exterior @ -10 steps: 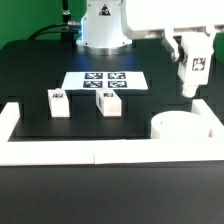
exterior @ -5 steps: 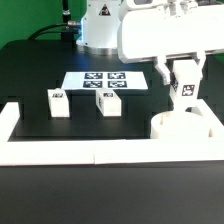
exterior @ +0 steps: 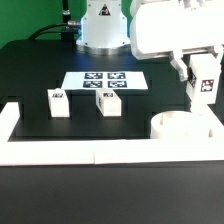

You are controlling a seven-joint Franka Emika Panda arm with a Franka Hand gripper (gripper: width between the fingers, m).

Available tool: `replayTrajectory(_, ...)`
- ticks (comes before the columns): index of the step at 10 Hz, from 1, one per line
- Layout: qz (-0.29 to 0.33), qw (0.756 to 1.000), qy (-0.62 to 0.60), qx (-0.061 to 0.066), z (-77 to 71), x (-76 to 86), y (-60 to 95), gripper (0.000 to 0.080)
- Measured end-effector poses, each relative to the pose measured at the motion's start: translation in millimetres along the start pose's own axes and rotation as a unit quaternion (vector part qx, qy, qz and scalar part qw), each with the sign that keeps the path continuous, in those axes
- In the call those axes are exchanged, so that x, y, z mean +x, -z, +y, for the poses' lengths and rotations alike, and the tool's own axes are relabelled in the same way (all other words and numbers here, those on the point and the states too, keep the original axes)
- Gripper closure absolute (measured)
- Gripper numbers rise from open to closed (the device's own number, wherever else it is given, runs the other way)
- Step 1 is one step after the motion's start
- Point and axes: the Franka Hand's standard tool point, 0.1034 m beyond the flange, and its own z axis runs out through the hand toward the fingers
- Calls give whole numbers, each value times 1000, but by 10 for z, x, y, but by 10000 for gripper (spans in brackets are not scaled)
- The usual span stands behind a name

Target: Assemble stool

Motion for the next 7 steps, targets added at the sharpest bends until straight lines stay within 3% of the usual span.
replayTrajectory(2, 5, 1000, -4, 2, -60, 83, -119, 463)
replayTrajectory(7, -9, 1000, -1, 4, -87, -94, -195, 463)
